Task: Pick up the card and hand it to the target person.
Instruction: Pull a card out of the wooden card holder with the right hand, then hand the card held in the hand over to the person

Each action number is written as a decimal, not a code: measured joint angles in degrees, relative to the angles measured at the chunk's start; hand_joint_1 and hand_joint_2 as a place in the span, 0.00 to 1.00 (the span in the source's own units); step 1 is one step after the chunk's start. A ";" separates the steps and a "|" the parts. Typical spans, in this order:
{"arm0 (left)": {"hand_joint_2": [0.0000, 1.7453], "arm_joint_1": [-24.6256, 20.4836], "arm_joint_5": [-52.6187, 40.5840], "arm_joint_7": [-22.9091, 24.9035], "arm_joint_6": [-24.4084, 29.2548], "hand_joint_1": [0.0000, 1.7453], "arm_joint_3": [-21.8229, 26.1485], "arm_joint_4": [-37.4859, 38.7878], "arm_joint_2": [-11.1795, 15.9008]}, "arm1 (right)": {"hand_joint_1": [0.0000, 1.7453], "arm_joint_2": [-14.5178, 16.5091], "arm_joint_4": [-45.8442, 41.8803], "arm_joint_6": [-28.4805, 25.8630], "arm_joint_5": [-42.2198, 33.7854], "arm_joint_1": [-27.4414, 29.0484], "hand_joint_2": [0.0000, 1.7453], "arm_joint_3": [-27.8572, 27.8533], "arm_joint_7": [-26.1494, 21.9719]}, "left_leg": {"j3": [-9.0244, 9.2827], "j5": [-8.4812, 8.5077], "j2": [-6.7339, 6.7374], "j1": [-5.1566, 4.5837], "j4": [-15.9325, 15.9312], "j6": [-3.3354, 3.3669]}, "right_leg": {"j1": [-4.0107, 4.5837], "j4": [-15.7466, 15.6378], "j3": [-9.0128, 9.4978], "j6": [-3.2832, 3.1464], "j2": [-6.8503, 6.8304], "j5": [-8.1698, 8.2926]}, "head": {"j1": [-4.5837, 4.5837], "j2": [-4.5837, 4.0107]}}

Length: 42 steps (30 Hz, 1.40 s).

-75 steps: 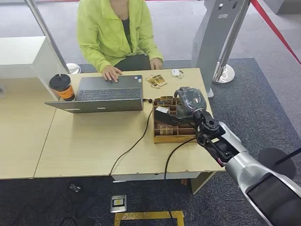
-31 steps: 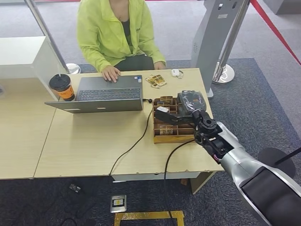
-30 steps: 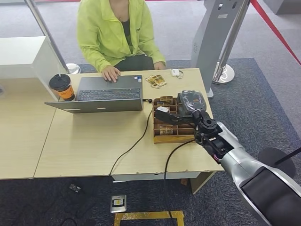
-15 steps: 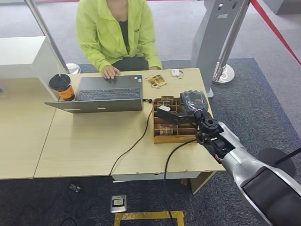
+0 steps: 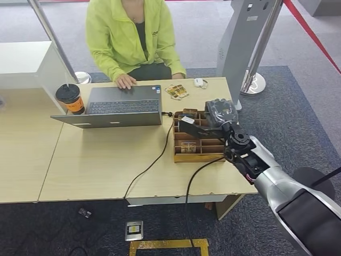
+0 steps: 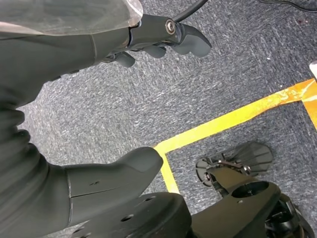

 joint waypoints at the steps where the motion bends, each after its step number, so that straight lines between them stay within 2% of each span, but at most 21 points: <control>1: 1.00 0.00 0.04 -0.03 0.01 0.00 0.00 0.00 0.00 | 1.00 -0.28 -0.78 0.29 0.20 0.14 1.00 0.00 0.08 | 0.00 0.00 0.00 0.00 0.00 0.00 | 0.00 0.00 0.00 0.00 0.00 0.00 | 0.00 0.00; 6: 1.00 0.08 0.62 -0.07 -0.02 0.00 0.00 0.00 0.02 | 1.00 -2.40 -7.39 3.11 1.65 1.43 1.00 -0.32 1.42 | 0.00 0.00 0.01 0.00 0.01 0.00 | 0.00 0.00 -0.01 0.00 0.01 0.00 | 0.02 0.00; 11: 1.00 0.35 1.24 -0.08 -0.14 0.00 0.00 0.00 0.11 | 1.00 -5.82 -18.98 6.53 2.20 4.09 1.00 -2.12 3.41 | 0.01 0.00 0.01 -0.01 0.02 0.00 | 0.00 -0.01 -0.01 0.00 0.00 0.00 | 0.04 0.00; 16: 1.00 0.45 1.94 -0.06 -0.09 0.00 0.00 0.00 0.18 | 1.00 -8.84 -31.36 7.63 0.76 5.73 1.00 -4.61 4.17 | 0.00 0.00 0.02 -0.01 0.01 0.00 | -0.01 -0.01 -0.01 0.00 0.00 0.00 | 0.03 0.00; 20: 1.00 0.47 2.08 0.16 0.10 0.00 0.01 0.00 0.20 | 1.00 -9.96 -38.82 7.51 -0.24 5.70 1.00 -6.27 4.44 | 0.01 0.00 0.05 0.00 0.00 0.00 | 0.00 -0.01 0.00 0.00 0.01 0.00 | 0.03 0.00; 24: 1.00 0.41 1.35 0.32 0.11 0.00 0.00 0.00 0.16 | 1.00 -10.01 -42.07 6.66 -0.38 4.78 1.00 -6.80 4.19 | 0.00 0.00 0.04 0.00 -0.01 0.00 | 0.00 0.00 0.02 0.00 0.00 0.01 | 0.01 0.00; 30: 1.00 0.03 -0.33 0.14 0.12 0.00 -0.01 0.00 -0.11 | 1.00 -7.14 -37.30 4.00 1.82 0.49 1.00 -5.46 2.70 | -0.03 0.00 -0.01 0.01 -0.04 0.00 | 0.00 0.02 0.04 0.00 -0.02 0.00 | -0.01 0.00; 42: 1.00 -1.76 -1.77 0.33 -0.51 0.00 -0.31 0.00 -0.17 | 1.00 4.59 -10.79 6.07 5.49 -11.38 1.00 0.63 2.05 | -0.07 0.01 -0.11 0.02 -0.05 -0.01 | 0.01 0.05 0.00 -0.01 -0.06 -0.01 | -0.01 0.00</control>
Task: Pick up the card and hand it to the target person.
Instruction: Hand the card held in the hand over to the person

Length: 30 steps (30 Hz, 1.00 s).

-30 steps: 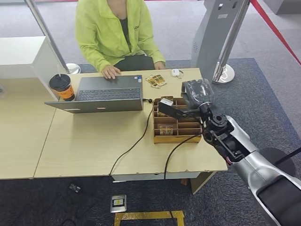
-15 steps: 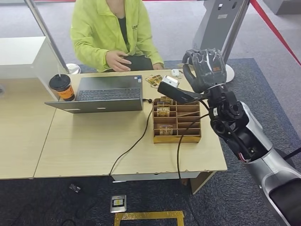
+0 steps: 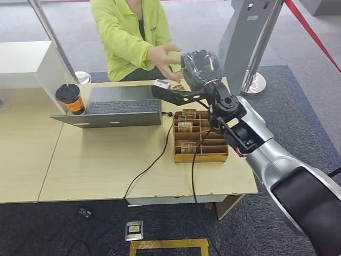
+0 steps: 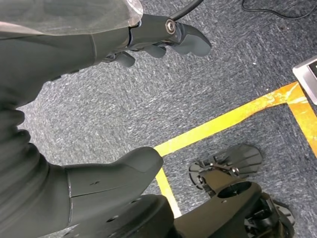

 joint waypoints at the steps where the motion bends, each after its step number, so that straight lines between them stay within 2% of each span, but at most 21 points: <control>1: 1.00 -0.01 0.03 0.00 0.01 0.00 -0.02 0.00 0.01 | 1.00 0.91 1.98 0.34 0.26 -0.68 1.00 0.46 0.32 | -0.01 0.00 0.00 0.00 0.00 0.00 | 0.00 0.00 -0.01 0.00 0.00 0.00 | 0.00 0.00; 6: 1.00 0.06 0.25 0.02 0.02 0.00 -0.04 0.00 0.02 | 1.00 4.51 9.34 1.61 1.25 -2.98 1.00 2.33 1.90 | -0.02 0.00 0.01 -0.01 0.00 0.00 | 0.01 -0.01 -0.03 0.00 0.01 -0.01 | 0.03 0.00; 12: 1.00 0.39 0.82 0.07 0.37 0.00 -0.04 0.00 0.03 | 1.00 7.28 14.35 1.14 1.44 -4.44 1.00 3.69 2.30 | -0.01 0.00 0.00 -0.01 0.01 0.00 | 0.00 -0.01 -0.03 0.00 0.01 0.00 | 0.05 0.00; 16: 1.00 0.76 1.29 0.06 0.58 0.00 -0.04 0.00 0.04 | 0.03 8.66 16.25 -0.45 1.03 -5.26 1.00 4.26 1.31 | -0.01 0.00 0.01 -0.01 0.01 0.00 | 0.00 -0.01 -0.04 0.00 0.02 0.00 | 0.03 0.00; 17: 1.00 0.84 1.37 0.04 0.65 0.00 -0.04 0.00 0.04 | 0.00 8.99 16.64 -0.84 0.79 -5.45 1.00 4.39 0.91 | -0.01 0.00 0.01 -0.01 0.01 0.00 | 0.00 -0.01 -0.04 0.00 0.02 0.00 | 0.02 0.00; 26: 1.00 1.38 3.12 -0.32 0.97 0.00 -0.03 0.00 0.06 | 0.00 10.10 17.39 -6.24 -3.32 -5.88 1.00 5.13 -5.46 | 0.02 0.00 0.04 -0.01 0.02 0.00 | 0.00 -0.01 -0.05 0.00 0.04 0.00 | 0.01 0.00; 30: 1.00 1.69 4.26 -0.46 1.39 0.00 0.05 0.00 0.15 | 0.00 8.34 13.79 -6.57 -5.96 -3.63 1.00 5.12 -6.07 | 0.07 0.00 0.07 -0.01 0.04 0.00 | 0.00 -0.03 -0.04 0.00 0.06 0.00 | 0.00 0.00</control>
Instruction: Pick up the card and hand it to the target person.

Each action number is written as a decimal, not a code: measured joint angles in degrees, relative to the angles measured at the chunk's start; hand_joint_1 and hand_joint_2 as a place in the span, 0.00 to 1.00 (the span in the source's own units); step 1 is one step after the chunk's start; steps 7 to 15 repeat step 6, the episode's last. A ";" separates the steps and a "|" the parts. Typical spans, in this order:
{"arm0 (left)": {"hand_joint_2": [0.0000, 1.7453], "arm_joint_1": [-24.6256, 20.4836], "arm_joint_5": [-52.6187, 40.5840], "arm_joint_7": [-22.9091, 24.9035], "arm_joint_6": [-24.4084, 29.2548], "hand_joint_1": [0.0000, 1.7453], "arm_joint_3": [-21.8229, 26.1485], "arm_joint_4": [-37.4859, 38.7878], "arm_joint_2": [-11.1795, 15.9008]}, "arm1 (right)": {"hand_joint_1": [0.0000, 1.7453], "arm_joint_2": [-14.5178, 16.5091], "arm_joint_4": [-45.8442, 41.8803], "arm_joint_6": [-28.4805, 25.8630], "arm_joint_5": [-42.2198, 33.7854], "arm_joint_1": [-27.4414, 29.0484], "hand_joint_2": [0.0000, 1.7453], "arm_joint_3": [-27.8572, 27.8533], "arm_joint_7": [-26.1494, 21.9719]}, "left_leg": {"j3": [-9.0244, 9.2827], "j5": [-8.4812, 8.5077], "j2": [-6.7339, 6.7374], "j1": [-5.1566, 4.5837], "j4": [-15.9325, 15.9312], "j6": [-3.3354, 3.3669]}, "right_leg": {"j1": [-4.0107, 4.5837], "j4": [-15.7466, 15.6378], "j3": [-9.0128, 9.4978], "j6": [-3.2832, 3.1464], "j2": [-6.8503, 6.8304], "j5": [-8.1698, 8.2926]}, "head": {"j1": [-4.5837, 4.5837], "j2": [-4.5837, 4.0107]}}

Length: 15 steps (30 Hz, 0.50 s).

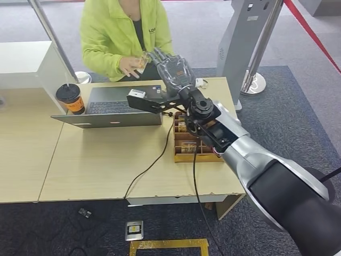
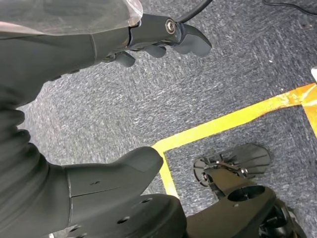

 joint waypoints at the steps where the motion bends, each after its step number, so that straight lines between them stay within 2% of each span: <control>1: 1.00 0.08 0.15 0.00 0.01 0.00 0.02 0.00 0.04 | 0.00 -1.02 -1.77 0.29 -0.39 1.08 1.00 -0.02 0.30 | 0.00 0.00 0.00 0.00 0.01 0.00 | 0.00 -0.01 0.01 0.00 0.00 0.00 | 0.00 0.00; 6: 1.00 0.46 0.34 0.00 -0.10 0.00 0.02 0.00 0.26 | 0.00 -7.25 -12.28 2.58 -0.86 7.99 1.00 -0.92 3.20 | 0.02 -0.01 -0.01 -0.01 0.03 0.01 | 0.00 -0.05 0.03 0.01 -0.01 0.00 | 0.05 0.00; 15: 1.00 0.46 0.34 0.00 -0.10 0.00 0.02 0.00 0.26 | 0.00 -7.25 -12.28 2.58 -0.86 7.99 1.00 -0.92 3.20 | 0.02 -0.01 -0.01 -0.01 0.03 0.01 | 0.00 -0.05 0.03 0.01 -0.01 0.00 | 0.05 0.00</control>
